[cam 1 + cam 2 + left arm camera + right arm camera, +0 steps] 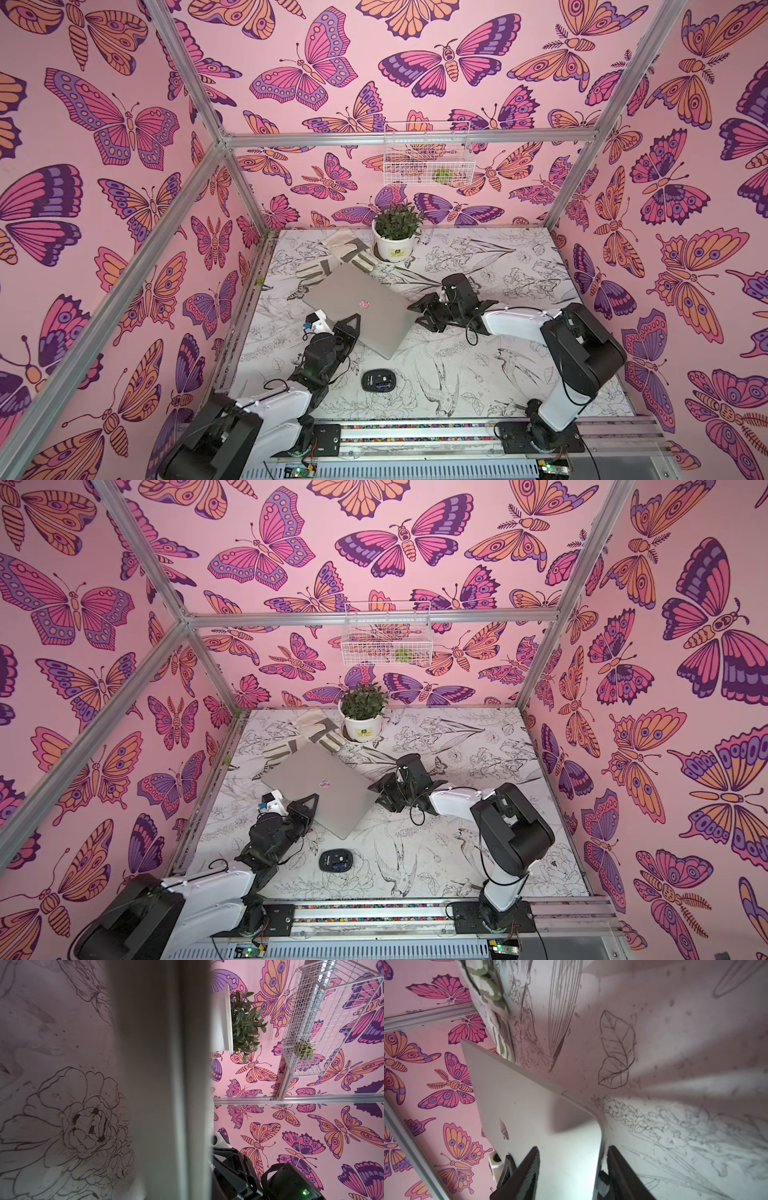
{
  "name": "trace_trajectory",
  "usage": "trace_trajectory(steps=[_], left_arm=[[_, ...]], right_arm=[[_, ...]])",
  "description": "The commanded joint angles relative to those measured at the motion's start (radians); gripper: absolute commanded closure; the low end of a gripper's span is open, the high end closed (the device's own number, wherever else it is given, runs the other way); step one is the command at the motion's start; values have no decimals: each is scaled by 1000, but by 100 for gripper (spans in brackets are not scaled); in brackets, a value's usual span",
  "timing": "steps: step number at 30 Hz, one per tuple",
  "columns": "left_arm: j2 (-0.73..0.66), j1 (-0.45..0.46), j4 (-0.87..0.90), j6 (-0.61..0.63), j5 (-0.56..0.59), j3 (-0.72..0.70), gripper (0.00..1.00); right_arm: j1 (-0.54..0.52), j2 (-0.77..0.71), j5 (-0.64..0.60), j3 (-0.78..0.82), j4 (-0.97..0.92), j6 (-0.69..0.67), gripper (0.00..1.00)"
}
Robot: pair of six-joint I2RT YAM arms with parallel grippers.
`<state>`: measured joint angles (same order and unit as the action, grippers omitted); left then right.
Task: Insert the wireless mouse receiver into the laptop
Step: Place the laptop at the center of the board.
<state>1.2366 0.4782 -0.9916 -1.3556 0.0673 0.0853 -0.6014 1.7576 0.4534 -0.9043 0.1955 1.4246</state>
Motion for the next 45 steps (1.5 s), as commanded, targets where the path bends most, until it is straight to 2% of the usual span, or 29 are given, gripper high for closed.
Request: trace_trajectory(steps=[1, 4, 7, 17, 22, 31, 32, 33, 34, 35, 40, 43, 45], left_arm=[[167, 39, -153, 91, -59, 7, 100], [299, 64, -287, 71, -65, 16, 100], [383, 89, -343, 53, -69, 31, 100], [506, 184, -361, 82, -77, 70, 100], [579, 218, -361, 75, -86, 68, 73], [579, 237, -360, 92, -55, 38, 42], [576, 237, -360, 95, -55, 35, 34], [566, 238, -357, 97, -54, 32, 16], [557, 237, -354, 100, -51, 27, 5], [547, 238, -352, 107, -48, 23, 0], [421, 237, -232, 156, -62, 28, 0], [265, 237, -6, 254, -91, 80, 0], [120, 238, 230, 375, -106, 141, 0]], right_arm=[[-6, -8, 61, -116, 107, -11, 47], [-2, 17, 69, -153, 57, -36, 47], [2, 43, 71, -211, -63, -101, 47], [25, 108, 84, -300, -223, -207, 46], [39, 122, 84, -322, -268, -252, 45], [47, 110, 87, -300, -277, -267, 44], [46, 105, 86, -299, -278, -269, 44], [48, 101, 85, -297, -284, -271, 44], [48, 95, 83, -294, -293, -277, 44], [48, 91, 82, -295, -313, -287, 44], [55, 42, 48, -279, -444, -360, 43], [58, 10, 19, -263, -531, -408, 43], [61, -22, -1, -256, -582, -440, 42]])
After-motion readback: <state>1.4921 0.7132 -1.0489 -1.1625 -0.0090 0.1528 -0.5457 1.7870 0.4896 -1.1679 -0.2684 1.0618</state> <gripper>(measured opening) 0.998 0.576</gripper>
